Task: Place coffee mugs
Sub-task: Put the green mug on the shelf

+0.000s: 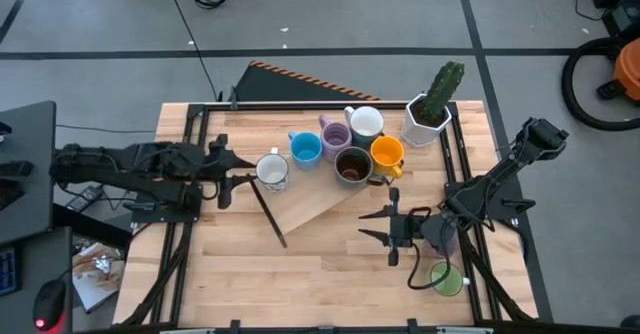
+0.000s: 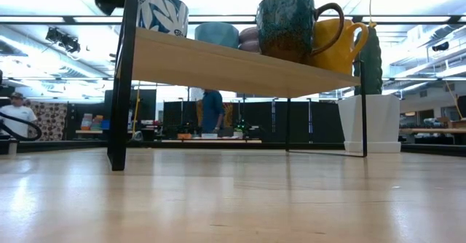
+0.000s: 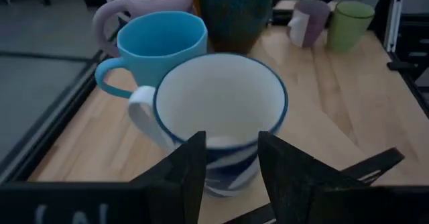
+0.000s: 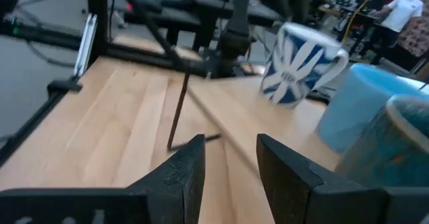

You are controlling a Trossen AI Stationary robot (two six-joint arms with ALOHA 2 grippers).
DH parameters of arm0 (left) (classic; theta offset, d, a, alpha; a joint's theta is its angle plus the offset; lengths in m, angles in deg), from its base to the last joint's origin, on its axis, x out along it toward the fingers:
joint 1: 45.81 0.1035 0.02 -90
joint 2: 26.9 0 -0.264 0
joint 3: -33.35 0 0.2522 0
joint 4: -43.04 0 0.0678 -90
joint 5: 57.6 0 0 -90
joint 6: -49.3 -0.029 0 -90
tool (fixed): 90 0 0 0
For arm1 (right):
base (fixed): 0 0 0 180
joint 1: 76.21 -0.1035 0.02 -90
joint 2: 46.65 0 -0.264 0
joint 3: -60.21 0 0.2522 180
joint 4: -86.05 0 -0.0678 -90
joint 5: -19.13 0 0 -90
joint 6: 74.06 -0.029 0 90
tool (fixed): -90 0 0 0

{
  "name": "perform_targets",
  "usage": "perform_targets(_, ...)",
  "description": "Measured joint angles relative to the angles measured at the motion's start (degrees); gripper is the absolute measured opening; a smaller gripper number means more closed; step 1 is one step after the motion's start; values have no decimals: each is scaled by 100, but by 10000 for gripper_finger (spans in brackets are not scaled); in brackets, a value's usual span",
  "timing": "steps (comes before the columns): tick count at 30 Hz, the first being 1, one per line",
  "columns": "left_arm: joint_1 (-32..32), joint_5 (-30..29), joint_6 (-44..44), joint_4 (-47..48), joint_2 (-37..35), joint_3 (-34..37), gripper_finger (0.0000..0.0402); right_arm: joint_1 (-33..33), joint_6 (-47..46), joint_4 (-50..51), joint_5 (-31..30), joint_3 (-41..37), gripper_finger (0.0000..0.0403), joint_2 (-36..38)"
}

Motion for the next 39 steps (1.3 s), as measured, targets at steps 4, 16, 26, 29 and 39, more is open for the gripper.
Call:
perform_targets(4,-2,-80,-247,-415,-574,592,141,249,34,336,5,326,140,0)
perform_targets(16,0,-177,-1017,-1405,-1695,1605,141,1163,-417,1385,932,870,140,0)
perform_targets(26,-2,-133,-1363,-2024,-2191,2364,141,1175,-683,1596,950,996,140,0)
perform_targets(29,0,63,-1526,-2242,-2438,2582,141,1175,-865,1968,950,1281,140,-37)
perform_targets(39,-2,627,-2112,-2822,-3429,3373,141,1398,-1270,2726,1238,2143,140,-617)
